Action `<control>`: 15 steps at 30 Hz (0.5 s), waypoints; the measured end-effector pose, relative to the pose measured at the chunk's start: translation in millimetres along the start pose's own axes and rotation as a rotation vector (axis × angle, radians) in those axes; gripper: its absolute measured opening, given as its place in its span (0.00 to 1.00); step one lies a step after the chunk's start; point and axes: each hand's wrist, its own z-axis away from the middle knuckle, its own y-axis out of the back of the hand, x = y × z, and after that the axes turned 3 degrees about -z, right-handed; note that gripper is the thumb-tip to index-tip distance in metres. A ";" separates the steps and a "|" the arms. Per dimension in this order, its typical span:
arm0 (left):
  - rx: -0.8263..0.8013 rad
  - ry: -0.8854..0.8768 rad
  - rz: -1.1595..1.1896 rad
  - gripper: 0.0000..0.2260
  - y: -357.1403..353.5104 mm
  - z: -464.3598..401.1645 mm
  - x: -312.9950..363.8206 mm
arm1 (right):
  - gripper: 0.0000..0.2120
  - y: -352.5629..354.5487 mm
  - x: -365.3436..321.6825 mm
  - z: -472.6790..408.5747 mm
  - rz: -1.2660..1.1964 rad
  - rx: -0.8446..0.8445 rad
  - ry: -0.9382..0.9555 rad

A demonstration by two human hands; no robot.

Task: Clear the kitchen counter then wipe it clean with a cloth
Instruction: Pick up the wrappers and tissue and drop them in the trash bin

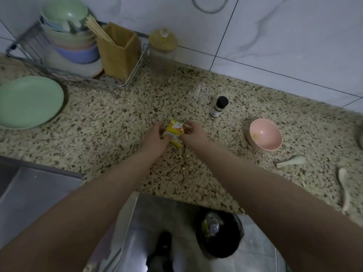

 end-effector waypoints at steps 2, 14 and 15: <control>0.005 0.015 0.018 0.23 -1.8 0.1 0.5 | 0.30 -5.7 0.4 2.5 -0.028 0.006 0.000; -0.143 0.188 0.403 0.17 -7.7 23.3 24.7 | 0.20 27.7 -4.7 47.8 0.005 0.117 0.212; -0.160 0.189 0.423 0.17 -9.8 27.6 26.7 | 0.19 34.1 -2.2 53.5 0.037 0.141 0.239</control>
